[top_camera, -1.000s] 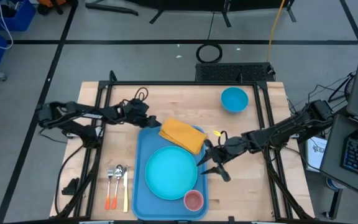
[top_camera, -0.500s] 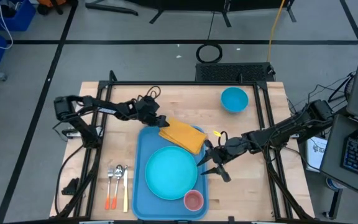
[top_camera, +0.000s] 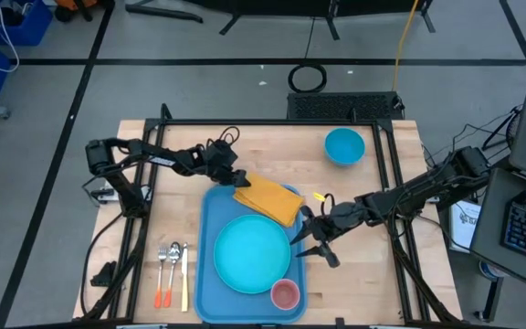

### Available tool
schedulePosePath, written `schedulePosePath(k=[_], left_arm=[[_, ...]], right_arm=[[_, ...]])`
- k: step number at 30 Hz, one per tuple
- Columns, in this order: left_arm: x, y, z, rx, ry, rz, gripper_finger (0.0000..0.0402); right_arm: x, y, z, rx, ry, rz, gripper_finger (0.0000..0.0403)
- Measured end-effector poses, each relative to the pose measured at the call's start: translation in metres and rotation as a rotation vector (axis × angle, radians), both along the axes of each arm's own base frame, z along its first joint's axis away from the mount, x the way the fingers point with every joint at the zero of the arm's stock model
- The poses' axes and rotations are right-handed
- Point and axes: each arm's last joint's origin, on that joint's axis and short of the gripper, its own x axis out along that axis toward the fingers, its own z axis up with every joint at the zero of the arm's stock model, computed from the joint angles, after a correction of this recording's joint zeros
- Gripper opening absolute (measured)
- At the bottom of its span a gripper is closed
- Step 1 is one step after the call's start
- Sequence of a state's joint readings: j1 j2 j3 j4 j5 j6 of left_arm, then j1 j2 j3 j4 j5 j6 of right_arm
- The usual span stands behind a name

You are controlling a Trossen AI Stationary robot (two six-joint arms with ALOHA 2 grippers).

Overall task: Set up tray
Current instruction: Put the yellow napkin to the left of the blue plate on the blue serving tray

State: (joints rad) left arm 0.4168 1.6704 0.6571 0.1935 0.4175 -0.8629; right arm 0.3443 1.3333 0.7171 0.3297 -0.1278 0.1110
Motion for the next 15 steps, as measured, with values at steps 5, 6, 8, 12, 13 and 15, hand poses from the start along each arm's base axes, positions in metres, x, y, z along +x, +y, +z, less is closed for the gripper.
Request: schedulePosePath(k=[5, 6, 8, 12, 13, 15], left_arm=[[-0.0002, 0.0, 0.0002, 0.02, -0.004, -0.017, 0.0233], [-0.0001, 0.0, 0.0002, 0.025, -0.005, -0.021, 0.0219], [0.0, 0.0, 0.0003, 0.033, -0.007, -0.027, 0.0191], [0.0, 0.0001, 0.0004, 0.045, -0.01, -0.036, 0.0135], [0.0, 0.0001, 0.0005, 0.046, -0.01, -0.036, 0.0121], [0.0002, 0.0003, 0.0006, 0.05, -0.011, -0.033, 0.0095]], right_arm=[[-0.0009, -0.0004, -0.0023, -0.003, 0.005, -0.003, 0.0171], [-0.001, -0.0004, -0.0024, -0.003, 0.005, -0.003, 0.0171], [-0.001, -0.0005, -0.0024, -0.003, 0.004, -0.003, 0.0171], [-0.0009, -0.0005, -0.0024, -0.003, 0.004, -0.004, 0.0171], [-0.0009, -0.0005, -0.0024, -0.003, 0.004, -0.004, 0.0171], [-0.0009, -0.0005, -0.0024, -0.003, 0.004, -0.004, 0.0171]])
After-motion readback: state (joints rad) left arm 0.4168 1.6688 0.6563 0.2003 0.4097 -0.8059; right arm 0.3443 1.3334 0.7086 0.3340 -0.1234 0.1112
